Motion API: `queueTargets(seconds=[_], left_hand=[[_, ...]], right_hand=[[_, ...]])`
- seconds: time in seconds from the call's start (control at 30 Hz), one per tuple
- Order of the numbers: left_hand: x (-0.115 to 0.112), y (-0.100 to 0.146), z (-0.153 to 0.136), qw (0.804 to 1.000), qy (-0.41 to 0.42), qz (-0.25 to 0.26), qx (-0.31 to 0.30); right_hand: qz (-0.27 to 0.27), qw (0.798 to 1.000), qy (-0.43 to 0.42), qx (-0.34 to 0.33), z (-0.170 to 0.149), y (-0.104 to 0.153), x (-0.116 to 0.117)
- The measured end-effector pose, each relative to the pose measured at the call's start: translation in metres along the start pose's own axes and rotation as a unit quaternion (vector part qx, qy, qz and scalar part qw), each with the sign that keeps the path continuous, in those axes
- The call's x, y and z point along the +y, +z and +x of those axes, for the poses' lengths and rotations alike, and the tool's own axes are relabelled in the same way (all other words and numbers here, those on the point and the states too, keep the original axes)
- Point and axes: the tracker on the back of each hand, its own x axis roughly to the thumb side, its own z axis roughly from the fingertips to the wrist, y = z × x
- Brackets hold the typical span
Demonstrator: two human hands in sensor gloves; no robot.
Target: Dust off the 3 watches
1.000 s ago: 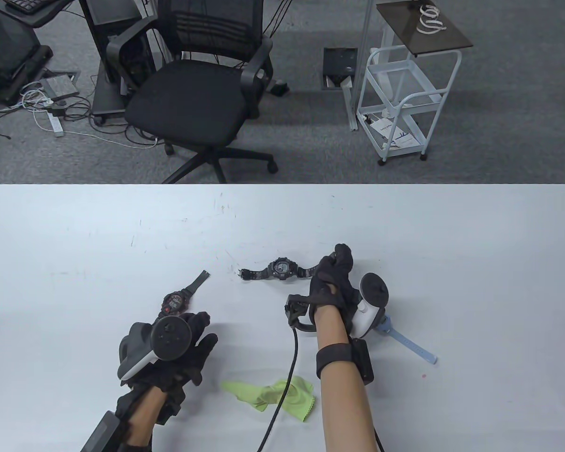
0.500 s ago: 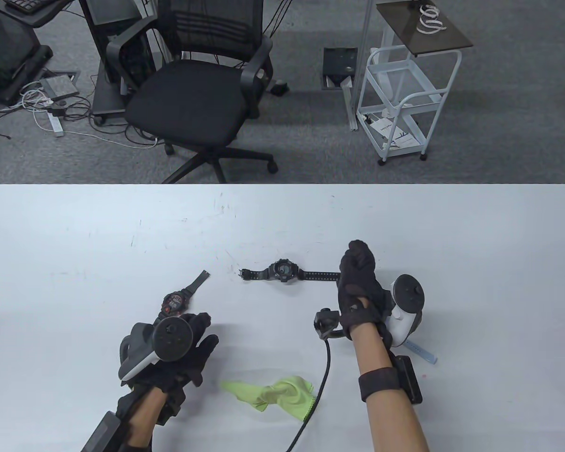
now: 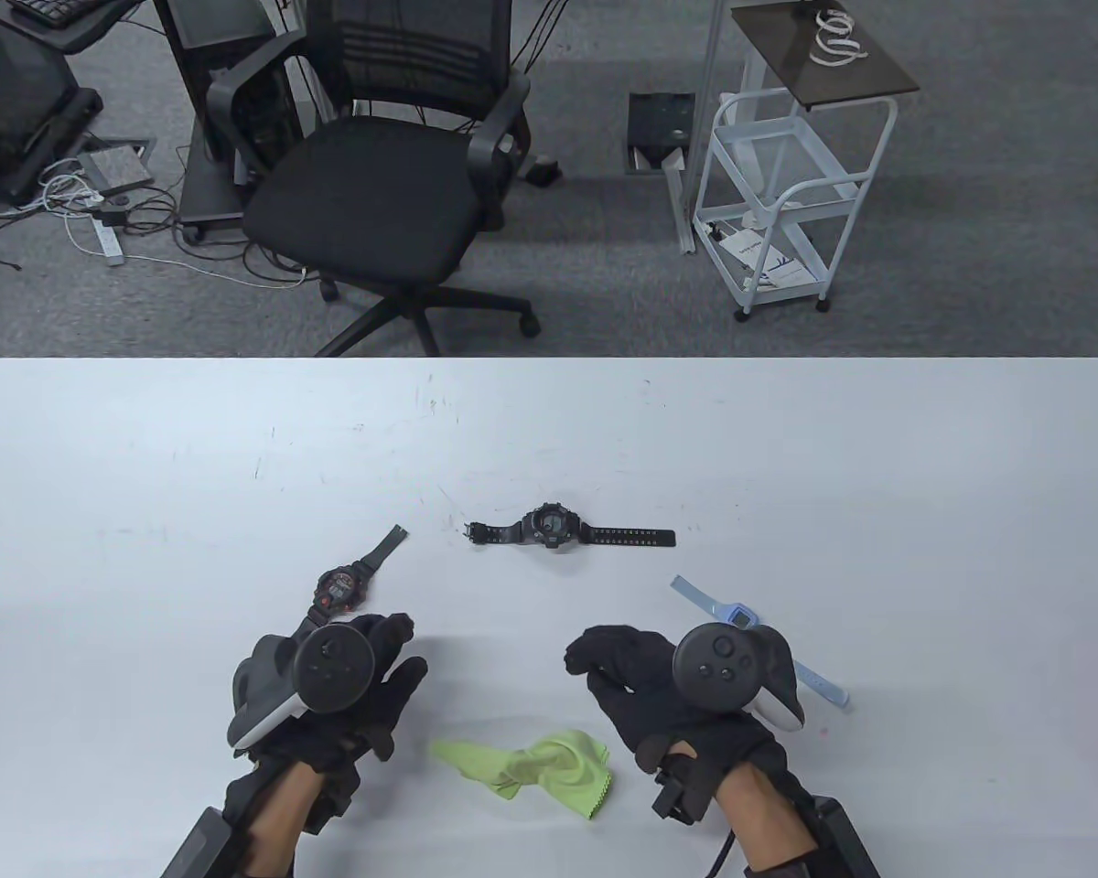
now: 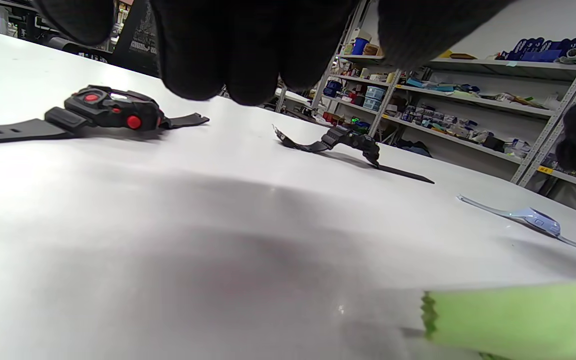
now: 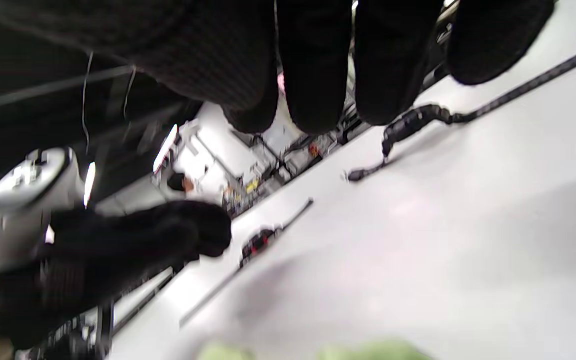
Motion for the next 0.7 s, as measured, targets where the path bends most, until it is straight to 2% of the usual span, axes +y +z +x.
queueTargets(seconds=[0.2,0.4,0.5,0.7], left_hand=[[0.001,0.001,-0.001,1.000,0.006,-0.002,0.002],[0.001,0.001,-0.002,1.000,0.011,-0.001,0.005],[0.001,0.001,-0.001,1.000,0.008,-0.004,0.005],[0.001,0.002,-0.002,1.000,0.005,-0.003,0.005]], right_hand=[[0.086,0.993,0.081,0.011,0.006,0.004,0.007],[0.183,0.964,0.193,0.022,0.018,0.013,0.027],[0.206,0.954,0.217,0.025,0.017,0.014,0.035],[0.199,0.948,0.249,-0.001,0.007,0.012,0.053]])
